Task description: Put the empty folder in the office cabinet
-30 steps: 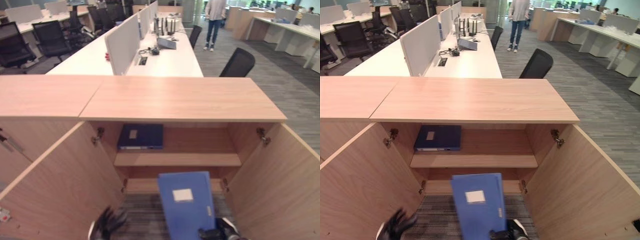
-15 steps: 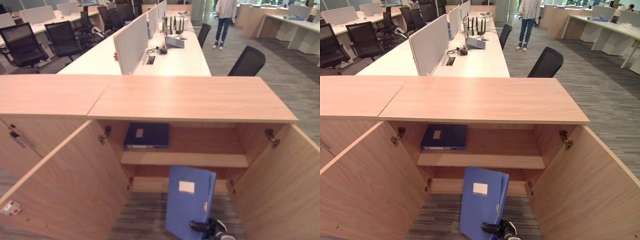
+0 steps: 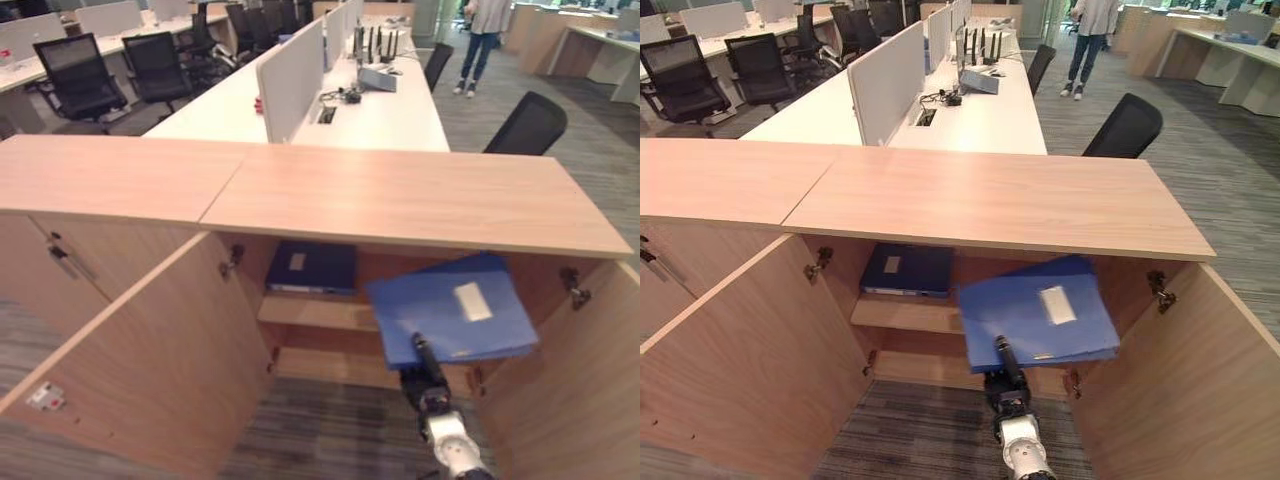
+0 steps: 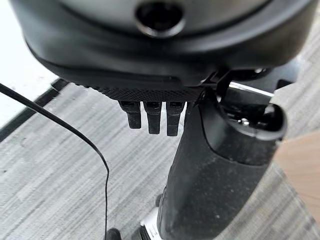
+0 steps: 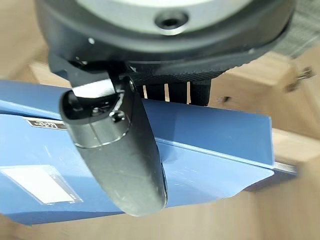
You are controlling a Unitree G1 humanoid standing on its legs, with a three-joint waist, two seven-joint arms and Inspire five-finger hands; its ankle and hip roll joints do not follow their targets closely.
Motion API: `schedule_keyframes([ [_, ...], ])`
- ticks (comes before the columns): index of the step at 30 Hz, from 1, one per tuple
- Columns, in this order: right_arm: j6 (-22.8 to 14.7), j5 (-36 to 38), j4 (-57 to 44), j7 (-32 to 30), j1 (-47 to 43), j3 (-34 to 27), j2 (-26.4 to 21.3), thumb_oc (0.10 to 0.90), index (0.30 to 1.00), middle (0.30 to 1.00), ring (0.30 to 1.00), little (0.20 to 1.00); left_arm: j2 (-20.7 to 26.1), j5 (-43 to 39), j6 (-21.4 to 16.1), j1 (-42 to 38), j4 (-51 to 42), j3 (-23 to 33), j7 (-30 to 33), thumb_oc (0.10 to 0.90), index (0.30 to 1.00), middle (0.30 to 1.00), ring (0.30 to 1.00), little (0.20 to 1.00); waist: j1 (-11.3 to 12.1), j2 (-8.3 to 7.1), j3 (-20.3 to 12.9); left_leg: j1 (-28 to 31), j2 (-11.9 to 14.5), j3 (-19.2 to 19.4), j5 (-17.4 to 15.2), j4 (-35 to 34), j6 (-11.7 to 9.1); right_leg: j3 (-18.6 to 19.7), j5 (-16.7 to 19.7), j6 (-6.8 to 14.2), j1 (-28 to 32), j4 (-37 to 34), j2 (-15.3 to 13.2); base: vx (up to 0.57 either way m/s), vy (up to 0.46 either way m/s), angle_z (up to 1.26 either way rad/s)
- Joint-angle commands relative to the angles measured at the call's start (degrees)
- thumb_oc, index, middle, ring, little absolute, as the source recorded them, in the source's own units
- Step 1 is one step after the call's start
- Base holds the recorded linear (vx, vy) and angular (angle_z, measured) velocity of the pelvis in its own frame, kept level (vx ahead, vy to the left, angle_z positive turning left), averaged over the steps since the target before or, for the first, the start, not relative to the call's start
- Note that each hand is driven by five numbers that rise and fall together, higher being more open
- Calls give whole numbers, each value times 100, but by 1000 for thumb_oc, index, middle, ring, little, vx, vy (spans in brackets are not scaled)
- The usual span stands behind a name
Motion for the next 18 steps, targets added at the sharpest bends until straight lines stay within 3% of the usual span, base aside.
schedule_keyframes([
  [1,-303,18,-372,274,-786,-22,-24,400,300,300,300,300,66,212,-46,-105,512,-190,23,800,900,900,900,900,164,-191,-119,-35,33,-212,-361,-40,-8,-324,255,338,11,27,-456,28,94,8],
  [6,-366,-74,16,123,-1109,-292,-121,400,300,300,300,300,159,435,-76,-127,542,-329,-6,800,900,900,900,900,333,-179,-66,-47,-146,-356,-418,-40,90,-497,192,484,-22,461,-799,28,92,16],
  [7,-356,-99,109,92,-1188,-337,-131,400,300,300,300,300,197,521,-81,-156,582,-338,-10,800,900,900,900,900,351,-167,-29,-41,-196,-357,-439,-40,129,-509,268,555,-105,710,-964,38,156,19],
  [8,-332,-105,241,78,-1310,-402,-102,400,300,300,300,300,254,640,-76,-140,621,-357,6,800,900,900,900,900,370,-146,48,-21,-241,-343,-487,-40,199,-489,616,663,-291,1182,-1279,97,132,9],
  [11,-317,-124,396,40,-1506,-498,-89,400,300,300,300,300,303,844,-69,-104,707,-429,-1,800,900,900,900,900,433,-82,111,-34,-131,-266,-565,-40,204,-735,741,699,-615,1560,-1527,67,67,7],
  [12,-312,-95,472,21,-1588,-555,-106,400,300,300,300,300,322,878,-77,-81,689,-453,-9,800,900,900,900,900,430,-66,141,-44,-85,-230,-582,-40,196,-783,616,663,-720,1487,-1447,34,-47,-18],
  [13,-315,-66,551,1,-1738,-598,-159,400,300,300,300,300,358,892,-99,-74,650,-499,-8,800,900,900,900,900,416,-45,204,-56,-10,-238,-595,-40,157,-754,451,582,-852,1302,-1190,34,-68,-32],
  [14,-312,-62,572,5,-1766,-609,-168,400,300,300,300,300,357,891,-98,-85,647,-500,-8,800,900,900,900,900,430,-34,204,-65,19,-232,-601,-40,138,-758,447,554,-852,1276,-1154,-43,-85,-17],
  [15,-384,7,650,-4,-2013,-606,-279,400,300,300,300,300,422,863,-173,-79,564,-618,-22,800,900,900,900,900,314,-39,402,-85,-32,-268,-453,-40,159,-588,556,392,-1334,981,-665,-16,-57,1],
  [16,-441,101,727,26,-2175,-666,-361,400,300,300,300,300,468,865,-219,-99,541,-667,-47,800,900,900,900,900,242,-54,480,-46,-72,-346,-463,-40,166,-430,660,398,-1618,829,-412,41,-56,8],
  [18,-498,219,855,58,-2494,-737,-519,400,300,300,300,300,557,890,-264,-176,520,-741,-64,800,900,900,900,900,234,-87,587,37,-136,-495,-509,-40,152,-327,836,450,-1832,586,-217,191,-97,9],
])
